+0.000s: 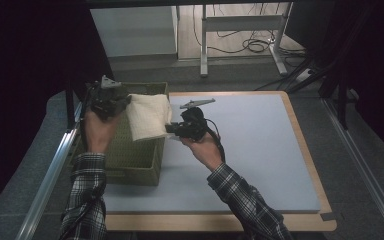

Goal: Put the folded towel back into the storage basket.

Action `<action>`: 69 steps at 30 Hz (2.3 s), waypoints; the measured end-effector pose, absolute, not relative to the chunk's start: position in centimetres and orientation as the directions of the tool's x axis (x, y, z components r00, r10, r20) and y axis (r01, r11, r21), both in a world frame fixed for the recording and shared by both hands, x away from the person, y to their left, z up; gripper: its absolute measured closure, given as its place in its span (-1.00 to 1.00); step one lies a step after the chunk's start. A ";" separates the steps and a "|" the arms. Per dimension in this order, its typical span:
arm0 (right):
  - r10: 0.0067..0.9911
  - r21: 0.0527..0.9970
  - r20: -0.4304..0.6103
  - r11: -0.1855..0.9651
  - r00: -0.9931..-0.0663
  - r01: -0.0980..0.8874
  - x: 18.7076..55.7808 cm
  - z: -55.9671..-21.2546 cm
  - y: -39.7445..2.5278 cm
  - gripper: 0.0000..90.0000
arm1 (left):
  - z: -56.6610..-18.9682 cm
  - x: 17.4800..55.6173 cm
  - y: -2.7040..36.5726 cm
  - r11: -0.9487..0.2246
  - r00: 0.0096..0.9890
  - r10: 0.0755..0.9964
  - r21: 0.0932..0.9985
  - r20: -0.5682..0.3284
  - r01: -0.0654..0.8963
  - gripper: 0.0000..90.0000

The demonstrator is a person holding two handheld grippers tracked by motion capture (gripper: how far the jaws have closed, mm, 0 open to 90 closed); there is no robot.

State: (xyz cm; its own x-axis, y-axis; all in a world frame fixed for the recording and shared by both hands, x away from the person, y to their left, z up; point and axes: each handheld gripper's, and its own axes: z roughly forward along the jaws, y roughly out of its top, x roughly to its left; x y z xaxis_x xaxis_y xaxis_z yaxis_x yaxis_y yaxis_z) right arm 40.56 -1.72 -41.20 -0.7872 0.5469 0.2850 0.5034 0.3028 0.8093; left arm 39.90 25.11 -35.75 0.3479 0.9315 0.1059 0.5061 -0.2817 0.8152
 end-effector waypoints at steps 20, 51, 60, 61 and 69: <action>0.515 0.790 0.182 0.431 -0.838 0.436 40.0 -42.7 6.7 0.79 | -38.1 39.3 30.4 -0.266 0.270 0.954 0.777 0.128 0.571 0.85; 0.519 0.676 0.069 0.604 -0.852 0.423 41.2 -44.5 12.4 0.58 | -44.2 44.7 30.2 -0.378 0.318 0.926 0.538 0.205 0.754 0.78; 0.505 0.698 0.064 0.594 -0.861 0.400 41.1 -44.0 12.1 0.29 | -45.1 45.1 29.9 -0.375 0.318 0.927 0.527 0.200 0.763 0.39; 0.505 0.698 0.064 0.594 -0.861 0.400 41.0 -43.9 12.1 0.28 | -45.0 45.1 29.9 -0.370 0.314 0.929 0.530 0.195 0.763 0.38; 0.493 0.723 0.050 0.582 -0.869 0.372 40.9 -43.2 11.2 0.10 | -44.4 44.6 30.0 -0.339 0.305 0.939 0.560 0.157 0.756 0.23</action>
State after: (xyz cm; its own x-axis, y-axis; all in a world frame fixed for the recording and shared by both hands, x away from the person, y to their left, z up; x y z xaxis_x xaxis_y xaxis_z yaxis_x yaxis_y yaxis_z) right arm 40.94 11.16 -43.17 -0.8685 0.4931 0.0503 0.3722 0.5819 0.7231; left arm 44.64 30.03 -44.42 0.3051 0.9393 0.1570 0.7562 -0.3392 0.5595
